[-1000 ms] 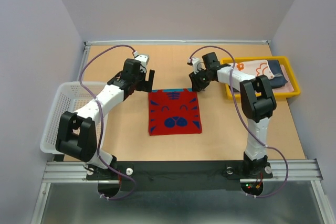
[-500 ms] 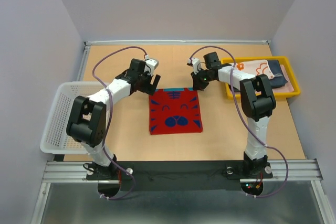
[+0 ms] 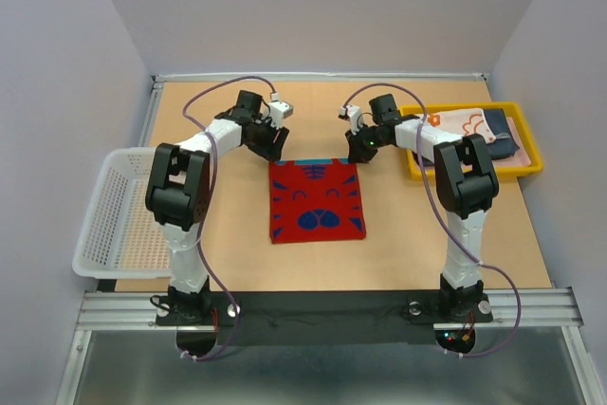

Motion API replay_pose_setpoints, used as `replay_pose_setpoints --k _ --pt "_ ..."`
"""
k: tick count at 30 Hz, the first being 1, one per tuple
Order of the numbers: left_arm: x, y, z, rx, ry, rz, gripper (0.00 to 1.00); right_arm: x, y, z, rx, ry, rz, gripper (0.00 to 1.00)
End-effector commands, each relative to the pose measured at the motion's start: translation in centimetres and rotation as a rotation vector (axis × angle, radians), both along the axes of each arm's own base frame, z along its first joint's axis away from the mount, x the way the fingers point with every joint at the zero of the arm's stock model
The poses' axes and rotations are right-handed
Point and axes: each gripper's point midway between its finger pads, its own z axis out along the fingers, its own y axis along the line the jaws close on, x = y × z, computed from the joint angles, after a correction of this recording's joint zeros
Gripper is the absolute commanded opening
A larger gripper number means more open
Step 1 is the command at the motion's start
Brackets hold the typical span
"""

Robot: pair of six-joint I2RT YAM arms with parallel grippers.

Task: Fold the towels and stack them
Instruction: Fold the towel

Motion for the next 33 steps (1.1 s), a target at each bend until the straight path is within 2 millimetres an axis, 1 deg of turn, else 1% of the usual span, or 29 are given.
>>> replay_pose_setpoints --k 1,4,8,10,12,18,22,28,29,30,33 --pt "-1.1 -0.8 -0.2 -0.036 0.067 -0.114 0.66 -2.0 -1.0 -3.1 -0.063 0.098 0.011 0.0" --pt "-1.2 -0.9 -0.6 -0.049 0.083 -0.123 0.66 -1.9 -1.0 -3.1 -0.067 0.093 0.008 0.0" --pt "-1.0 -0.5 -1.4 -0.051 0.101 -0.116 0.66 -2.0 -1.0 -3.0 -0.066 0.094 0.007 0.0" --pt "-1.1 -0.7 -1.8 -0.068 0.12 -0.126 0.66 -2.0 -1.0 -3.0 -0.069 0.094 0.006 0.0" --pt "-1.6 -0.9 -2.2 -0.073 0.145 -0.136 0.65 -2.0 -1.1 -3.0 -0.071 0.096 0.002 0.0" --pt "-3.5 -0.4 -4.1 -0.057 0.229 -0.129 0.61 -1.8 -1.5 -2.8 -0.089 0.084 -0.009 0.01" --pt "-4.4 0.5 -4.5 -0.02 0.255 -0.104 0.6 -1.7 -1.4 -2.7 -0.088 0.082 -0.01 0.0" --pt "-5.0 1.2 -4.9 0.009 0.279 -0.079 0.58 -1.5 -1.5 -2.1 -0.09 0.068 -0.014 0.0" --pt "-5.2 1.2 -4.9 0.011 0.282 -0.078 0.58 -1.5 -1.5 -2.0 -0.091 0.065 -0.015 0.0" --pt "-5.4 1.2 -4.9 0.012 0.289 -0.075 0.55 -1.5 -1.5 -1.9 -0.09 0.062 -0.015 0.0" --pt "-5.7 1.5 -5.1 0.024 0.295 -0.067 0.53 -1.5 -1.5 -1.9 -0.088 0.065 -0.015 0.01"
